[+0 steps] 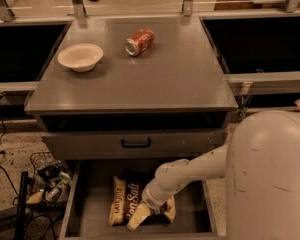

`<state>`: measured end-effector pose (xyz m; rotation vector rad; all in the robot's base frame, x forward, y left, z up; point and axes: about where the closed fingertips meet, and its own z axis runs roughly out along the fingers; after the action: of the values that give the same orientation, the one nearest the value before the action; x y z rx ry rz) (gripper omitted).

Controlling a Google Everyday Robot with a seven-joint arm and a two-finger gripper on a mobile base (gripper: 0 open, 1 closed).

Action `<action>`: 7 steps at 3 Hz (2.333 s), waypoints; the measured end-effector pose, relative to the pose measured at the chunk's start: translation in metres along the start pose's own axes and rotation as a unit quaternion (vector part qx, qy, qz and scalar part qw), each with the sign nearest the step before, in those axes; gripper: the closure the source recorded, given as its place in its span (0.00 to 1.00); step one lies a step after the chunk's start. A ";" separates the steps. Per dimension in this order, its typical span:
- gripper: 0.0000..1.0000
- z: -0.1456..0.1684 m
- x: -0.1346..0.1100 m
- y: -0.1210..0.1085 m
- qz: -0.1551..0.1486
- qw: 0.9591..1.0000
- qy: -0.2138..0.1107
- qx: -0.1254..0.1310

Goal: Pick brown chip bag from middle drawer and place on counter

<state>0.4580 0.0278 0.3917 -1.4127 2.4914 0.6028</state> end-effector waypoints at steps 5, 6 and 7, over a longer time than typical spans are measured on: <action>0.81 0.012 0.000 0.003 -0.006 1.000 0.015 0.016; 1.00 0.012 0.000 0.003 -0.006 1.000 0.015 0.016; 1.00 0.012 0.000 0.003 -0.006 1.000 0.015 0.016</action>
Offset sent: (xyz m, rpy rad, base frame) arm -0.0016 0.0023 -0.0064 -0.0342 -0.0163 0.0031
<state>0.4551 0.0350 0.3821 -1.4356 2.5021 0.5398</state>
